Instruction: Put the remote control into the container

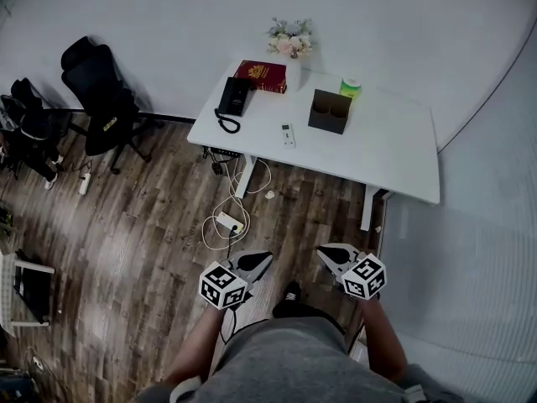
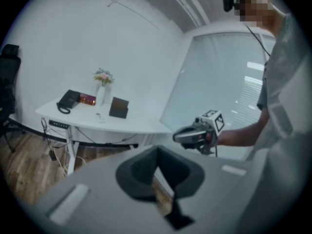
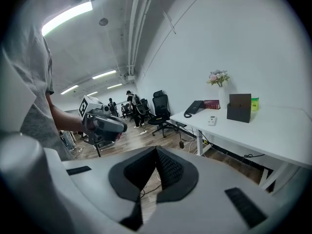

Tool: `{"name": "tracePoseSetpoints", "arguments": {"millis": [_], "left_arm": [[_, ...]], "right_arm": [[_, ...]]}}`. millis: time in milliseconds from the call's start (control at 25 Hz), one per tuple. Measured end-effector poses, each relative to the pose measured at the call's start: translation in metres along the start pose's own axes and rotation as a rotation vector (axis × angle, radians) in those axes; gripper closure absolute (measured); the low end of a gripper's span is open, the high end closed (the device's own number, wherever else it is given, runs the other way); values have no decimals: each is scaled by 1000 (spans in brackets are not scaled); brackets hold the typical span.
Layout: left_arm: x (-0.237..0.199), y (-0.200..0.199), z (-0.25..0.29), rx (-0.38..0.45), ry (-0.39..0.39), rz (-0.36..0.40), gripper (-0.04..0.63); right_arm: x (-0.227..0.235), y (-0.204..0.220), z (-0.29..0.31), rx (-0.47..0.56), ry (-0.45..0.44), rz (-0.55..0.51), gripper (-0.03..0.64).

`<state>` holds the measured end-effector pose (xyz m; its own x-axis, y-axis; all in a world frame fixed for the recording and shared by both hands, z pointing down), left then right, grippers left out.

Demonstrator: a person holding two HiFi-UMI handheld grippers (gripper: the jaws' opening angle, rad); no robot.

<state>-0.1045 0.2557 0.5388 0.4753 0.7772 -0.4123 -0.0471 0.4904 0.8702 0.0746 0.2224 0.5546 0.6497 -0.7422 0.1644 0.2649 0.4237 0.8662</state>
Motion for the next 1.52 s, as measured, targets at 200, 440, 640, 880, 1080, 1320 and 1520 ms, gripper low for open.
{"name": "tracePoseSetpoints", "arguments": {"millis": [200, 440, 640, 880, 1080, 1320, 1520], "left_arm": [[-11, -11, 14, 9, -19, 1, 595], [-15, -22, 32, 8, -19, 17, 595], [-17, -26, 39, 8, -28, 23, 595], [-16, -25, 47, 17, -37, 20, 595], [-11, -24, 47, 18, -41, 23, 595], [-15, -21, 40, 16, -52, 14, 595], [-25, -25, 47, 13, -38, 11, 595]], "right_arm": [[18, -6, 7, -1, -21, -9, 600], [33, -16, 10, 28, -29, -2, 600], [37, -17, 11, 26, -44, -23, 600], [41, -14, 9, 22, -56, -32, 600], [41, -14, 9, 18, -65, -39, 600], [39, -13, 12, 13, -68, -41, 600], [48, -13, 18, 1, -54, -41, 600]]}}
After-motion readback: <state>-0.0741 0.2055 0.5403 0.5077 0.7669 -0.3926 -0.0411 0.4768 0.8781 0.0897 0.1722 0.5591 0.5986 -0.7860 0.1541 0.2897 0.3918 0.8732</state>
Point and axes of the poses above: the fingertips, and each gripper's own axes: z forward along the fingers, x to its right, y out of its underside, the point moved 4 cm from there along -z, backward along the fingers, and after that the axes turned 11 degrees about y, right-handed, at the moved point
